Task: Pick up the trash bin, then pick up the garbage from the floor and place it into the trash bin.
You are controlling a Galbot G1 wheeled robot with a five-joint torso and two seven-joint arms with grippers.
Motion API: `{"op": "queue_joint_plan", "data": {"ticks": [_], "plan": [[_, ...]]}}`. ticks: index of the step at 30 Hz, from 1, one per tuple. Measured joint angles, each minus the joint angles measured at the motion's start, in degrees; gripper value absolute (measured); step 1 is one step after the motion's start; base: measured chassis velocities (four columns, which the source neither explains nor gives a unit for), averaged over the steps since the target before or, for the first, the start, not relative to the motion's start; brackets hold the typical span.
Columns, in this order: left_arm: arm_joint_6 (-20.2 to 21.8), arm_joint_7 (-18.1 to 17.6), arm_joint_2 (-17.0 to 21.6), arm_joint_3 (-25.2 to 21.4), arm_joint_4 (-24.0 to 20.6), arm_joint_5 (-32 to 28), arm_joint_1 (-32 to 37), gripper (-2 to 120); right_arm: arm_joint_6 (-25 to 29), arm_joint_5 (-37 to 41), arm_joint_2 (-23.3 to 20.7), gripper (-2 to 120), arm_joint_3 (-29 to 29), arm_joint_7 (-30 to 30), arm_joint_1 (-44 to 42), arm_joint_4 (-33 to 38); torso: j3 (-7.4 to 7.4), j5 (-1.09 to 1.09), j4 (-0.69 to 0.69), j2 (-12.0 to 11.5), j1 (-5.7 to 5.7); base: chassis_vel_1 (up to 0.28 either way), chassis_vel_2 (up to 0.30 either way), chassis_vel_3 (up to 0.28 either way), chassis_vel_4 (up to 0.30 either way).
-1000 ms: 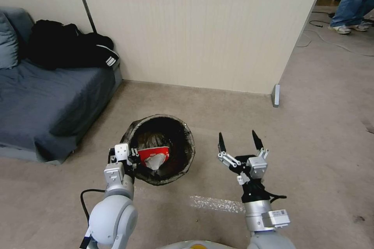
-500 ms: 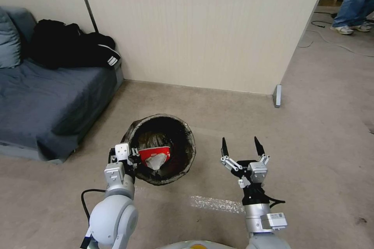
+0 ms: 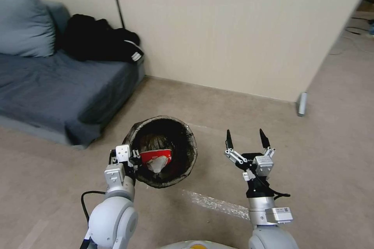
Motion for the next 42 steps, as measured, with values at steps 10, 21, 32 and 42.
{"op": "queue_joint_plan", "data": {"ticks": [10,21,32,42], "plan": [[0.6,0.1,0.1,-0.1,-0.9,-0.2,0.7,2,-0.5,0.2,-0.3,100,-0.1,-0.2,0.4,0.2,0.00,0.00,0.00,0.0,0.00,0.127,0.123,0.123,0.116],[0.8,0.3,0.4,-0.1,-1.7,0.0,1.3,2,-0.7,0.0,-0.8,100,-0.4,-0.9,0.1,0.6,0.00,0.00,0.01,0.0,0.00,0.120,0.121,0.122,0.121],[0.9,0.4,0.6,-0.2,-2.0,0.1,1.6,2,-1.0,-0.1,-1.1,100,-0.8,-1.2,0.3,0.6,0.00,0.00,0.00,0.0,0.00,0.127,0.125,0.128,0.122],[0.9,0.4,0.7,-0.2,-2.0,0.1,1.4,2,-1.1,-0.2,-1.1,100,-1.1,-1.5,0.6,0.3,0.00,0.00,0.00,0.0,0.00,0.128,0.124,0.121,0.129]]}}
